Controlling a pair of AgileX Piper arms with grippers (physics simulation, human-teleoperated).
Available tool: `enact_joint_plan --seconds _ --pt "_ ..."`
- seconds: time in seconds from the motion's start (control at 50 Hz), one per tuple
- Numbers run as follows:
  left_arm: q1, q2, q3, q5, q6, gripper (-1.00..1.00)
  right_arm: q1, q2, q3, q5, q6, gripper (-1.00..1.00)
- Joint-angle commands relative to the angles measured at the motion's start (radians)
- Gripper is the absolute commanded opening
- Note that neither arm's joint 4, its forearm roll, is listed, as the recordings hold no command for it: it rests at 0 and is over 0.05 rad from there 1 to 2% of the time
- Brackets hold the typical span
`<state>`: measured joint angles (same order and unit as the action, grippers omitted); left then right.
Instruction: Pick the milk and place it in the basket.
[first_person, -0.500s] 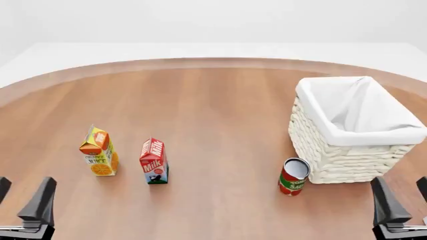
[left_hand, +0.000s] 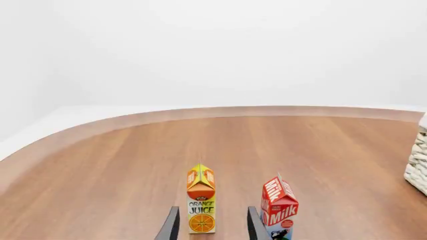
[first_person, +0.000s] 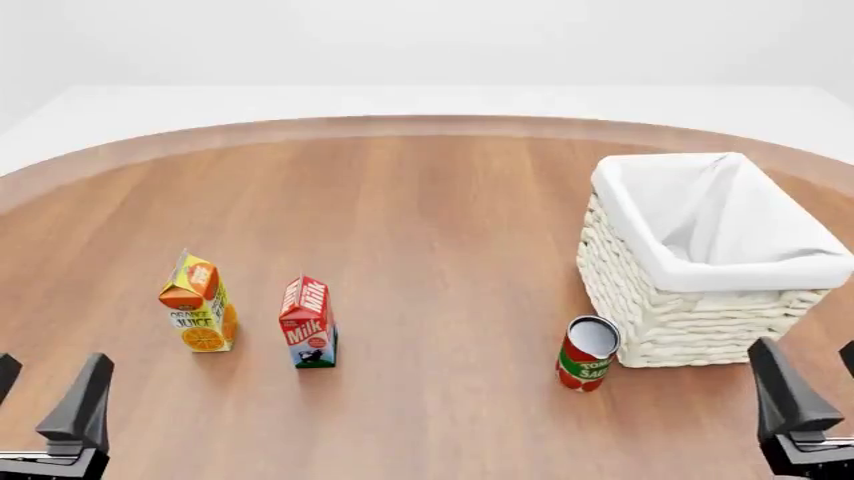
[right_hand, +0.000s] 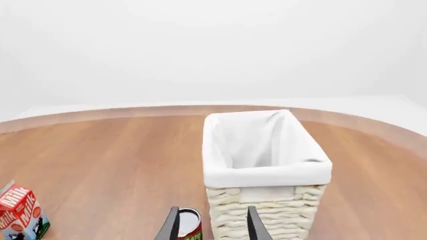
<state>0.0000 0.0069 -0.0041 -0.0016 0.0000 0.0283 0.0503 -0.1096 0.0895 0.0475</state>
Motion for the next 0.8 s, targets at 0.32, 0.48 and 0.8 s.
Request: enact_joint_plan --seconds 0.32,0.48,0.8 --pt "0.000 0.000 0.000 0.000 0.000 1.00 0.151 0.175 -0.311 0.206 0.101 1.00" --pt "0.000 0.000 0.000 0.000 0.000 1.00 0.219 0.305 -0.395 0.220 0.154 1.00" --pt "0.000 0.000 0.000 0.000 0.000 1.00 0.355 0.526 -0.553 0.239 0.200 1.00"
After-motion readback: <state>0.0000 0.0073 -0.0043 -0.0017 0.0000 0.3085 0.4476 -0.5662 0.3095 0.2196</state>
